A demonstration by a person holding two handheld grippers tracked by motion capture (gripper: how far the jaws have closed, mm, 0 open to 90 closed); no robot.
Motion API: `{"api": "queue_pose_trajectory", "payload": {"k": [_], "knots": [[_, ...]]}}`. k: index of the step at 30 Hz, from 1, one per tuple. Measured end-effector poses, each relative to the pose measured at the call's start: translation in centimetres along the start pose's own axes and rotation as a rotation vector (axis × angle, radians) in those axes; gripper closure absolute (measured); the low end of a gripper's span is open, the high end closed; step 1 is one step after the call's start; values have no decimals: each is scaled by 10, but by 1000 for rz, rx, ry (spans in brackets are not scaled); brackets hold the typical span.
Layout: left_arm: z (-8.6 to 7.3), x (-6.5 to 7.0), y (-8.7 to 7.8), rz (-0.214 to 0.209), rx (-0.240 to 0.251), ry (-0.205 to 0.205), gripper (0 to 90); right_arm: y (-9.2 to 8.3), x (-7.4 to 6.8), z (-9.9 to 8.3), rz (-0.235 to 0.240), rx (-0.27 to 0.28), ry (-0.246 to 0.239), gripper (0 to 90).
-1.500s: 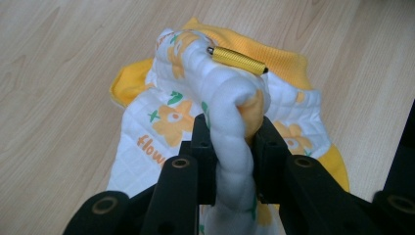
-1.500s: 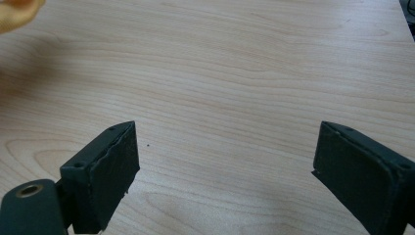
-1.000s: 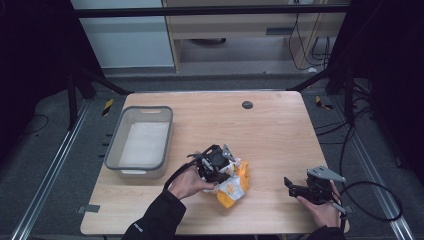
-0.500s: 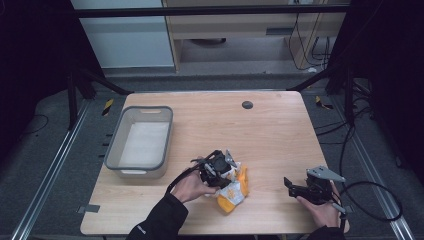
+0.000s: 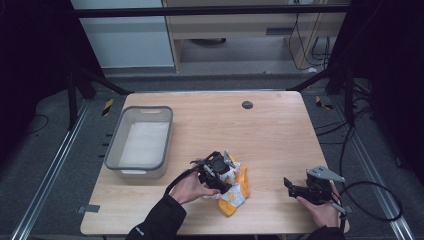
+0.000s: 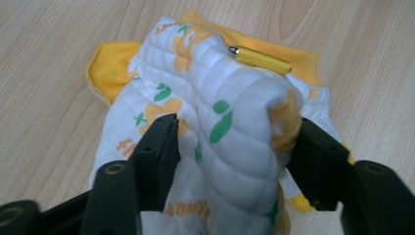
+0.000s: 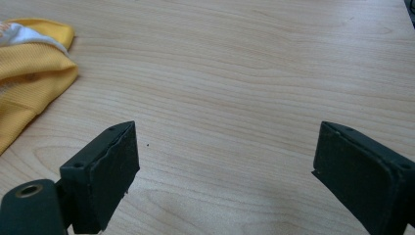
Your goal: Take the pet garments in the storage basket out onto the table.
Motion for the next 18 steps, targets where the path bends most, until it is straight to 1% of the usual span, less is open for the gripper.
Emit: {"api": "queue_pose_trajectory", "payload": {"k": [1,2,4,5,6,7,9,12,13,14,15,16,17,18], "knots": [[0,0,0,1,6,-4,326,0,0,0,2,-2,5,95],[-2,-1,-2,-1,24,-19,314,0,0,0,2,-3,6,95],[-2,-1,-3,0,29,-21,289,0,0,0,0,-1,0,95],[-4,-1,-5,6,46,-22,275,0,0,0,3,-3,6,95],[-5,-1,-6,11,57,-22,269,0,0,0,2,-3,5,95],[-5,-1,-6,11,57,-22,263,0,0,0,-1,-2,-1,95],[-8,-1,-12,13,87,-29,254,1,1,-1,-3,-3,-3,95],[-13,-2,-19,2,130,-48,228,1,1,0,-2,-4,-1,95],[-13,-2,-19,2,130,-48,224,1,1,0,-2,-4,-1,95],[-15,-2,-22,-3,146,-54,222,1,1,0,-2,-4,0,95],[-16,-2,-24,-7,151,-56,221,1,1,-1,-4,-2,-4,94],[-20,-3,-28,-5,165,-70,220,0,1,-1,-3,-3,-2,94],[-20,-3,-28,-5,165,-70,220,0,1,-1,-4,-3,-1,93],[-25,-3,-32,-1,179,-81,219,1,1,-1,-4,-3,-2,93]]}}
Point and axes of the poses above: each handheld gripper's, and its own axes: y roughly forward along the jaws, z roughly out of its top, x roughly to its right, the point moved 1 cm from there along y, roughly forward along the jaws, and after that the axes turned 8 degrees about -x, right-handed, at the moved point
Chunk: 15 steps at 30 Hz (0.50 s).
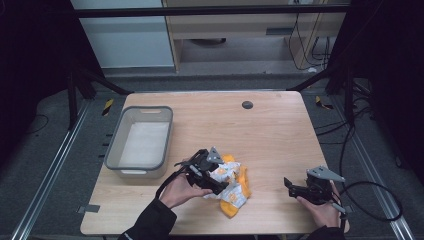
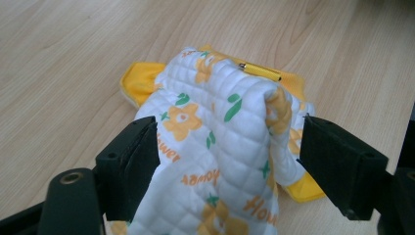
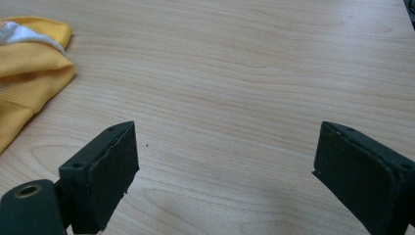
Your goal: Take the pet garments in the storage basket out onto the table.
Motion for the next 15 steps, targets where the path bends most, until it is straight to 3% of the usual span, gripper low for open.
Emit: {"api": "queue_pose_trajectory", "payload": {"k": [11,15], "knots": [[-32,-11,-26,30,99,-99,219,0,0,-1,-5,1,-3,85],[-42,-15,-29,57,128,-113,207,0,0,-1,-6,1,-6,84]]}}
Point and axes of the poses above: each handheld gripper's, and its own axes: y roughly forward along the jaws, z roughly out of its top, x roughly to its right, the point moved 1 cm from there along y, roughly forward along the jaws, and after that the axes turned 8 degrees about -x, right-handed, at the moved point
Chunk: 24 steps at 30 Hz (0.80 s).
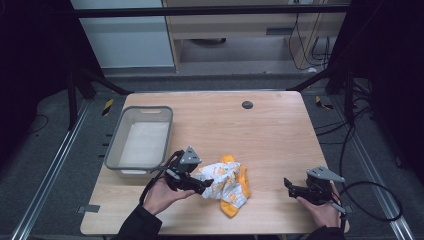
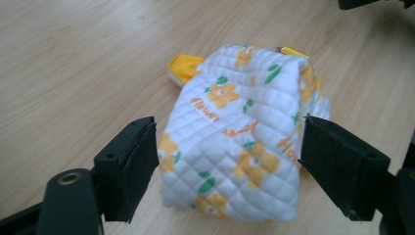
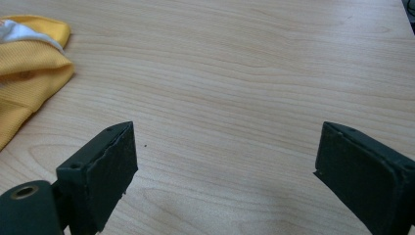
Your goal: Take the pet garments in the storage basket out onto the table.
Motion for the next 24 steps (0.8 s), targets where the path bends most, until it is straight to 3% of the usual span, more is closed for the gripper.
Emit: {"api": "queue_pose_trajectory", "payload": {"k": [10,16,24], "knots": [[-41,-10,-17,56,105,-63,197,0,-1,-1,4,-2,6,81],[-61,-15,-18,79,121,-102,198,0,-1,-1,3,-3,0,80],[-92,-22,-21,162,137,-165,197,-1,-3,-2,6,-5,-17,75]]}}
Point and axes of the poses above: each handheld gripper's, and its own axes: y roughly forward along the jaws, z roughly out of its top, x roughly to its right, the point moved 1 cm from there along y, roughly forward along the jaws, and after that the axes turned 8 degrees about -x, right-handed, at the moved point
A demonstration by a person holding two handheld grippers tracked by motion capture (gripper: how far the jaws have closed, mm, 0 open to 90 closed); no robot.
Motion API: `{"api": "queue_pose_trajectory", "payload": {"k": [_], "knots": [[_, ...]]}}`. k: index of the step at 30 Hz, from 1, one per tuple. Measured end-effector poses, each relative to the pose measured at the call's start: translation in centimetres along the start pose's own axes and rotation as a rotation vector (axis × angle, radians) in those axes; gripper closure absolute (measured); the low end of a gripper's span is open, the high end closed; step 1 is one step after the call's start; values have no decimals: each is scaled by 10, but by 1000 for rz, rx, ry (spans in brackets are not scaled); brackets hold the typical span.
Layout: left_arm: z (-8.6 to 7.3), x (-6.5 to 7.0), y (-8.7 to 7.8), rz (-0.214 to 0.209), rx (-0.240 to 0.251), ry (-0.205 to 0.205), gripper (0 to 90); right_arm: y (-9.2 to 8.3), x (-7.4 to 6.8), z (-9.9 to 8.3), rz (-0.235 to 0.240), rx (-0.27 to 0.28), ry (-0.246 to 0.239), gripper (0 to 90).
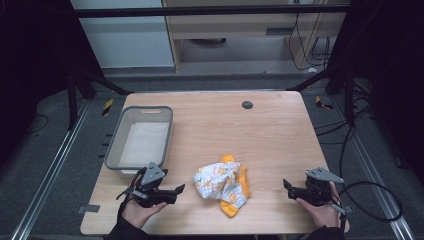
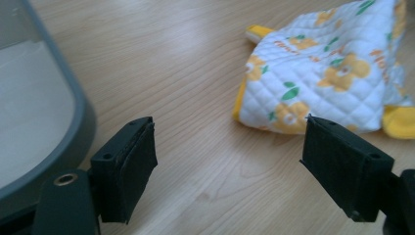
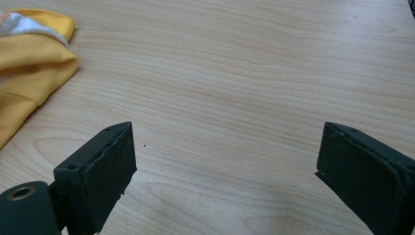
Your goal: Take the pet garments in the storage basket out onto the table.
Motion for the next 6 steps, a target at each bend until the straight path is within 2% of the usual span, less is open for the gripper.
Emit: {"api": "queue_pose_trajectory", "payload": {"k": [3,6], "knots": [[-10,-7,-1,24,10,-36,197,0,-1,0,-1,-1,-5,71],[-15,-10,-2,34,14,-46,197,0,-1,0,-1,-2,-8,70]]}}
Point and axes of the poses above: each handheld gripper's, and its own axes: y roughly forward along the jaws, z roughly out of its top, x roughly to its right, the point moved 1 cm from there along y, roughly forward along the jaws, and after that the axes turned 8 degrees about -x, right-handed, at the moved point
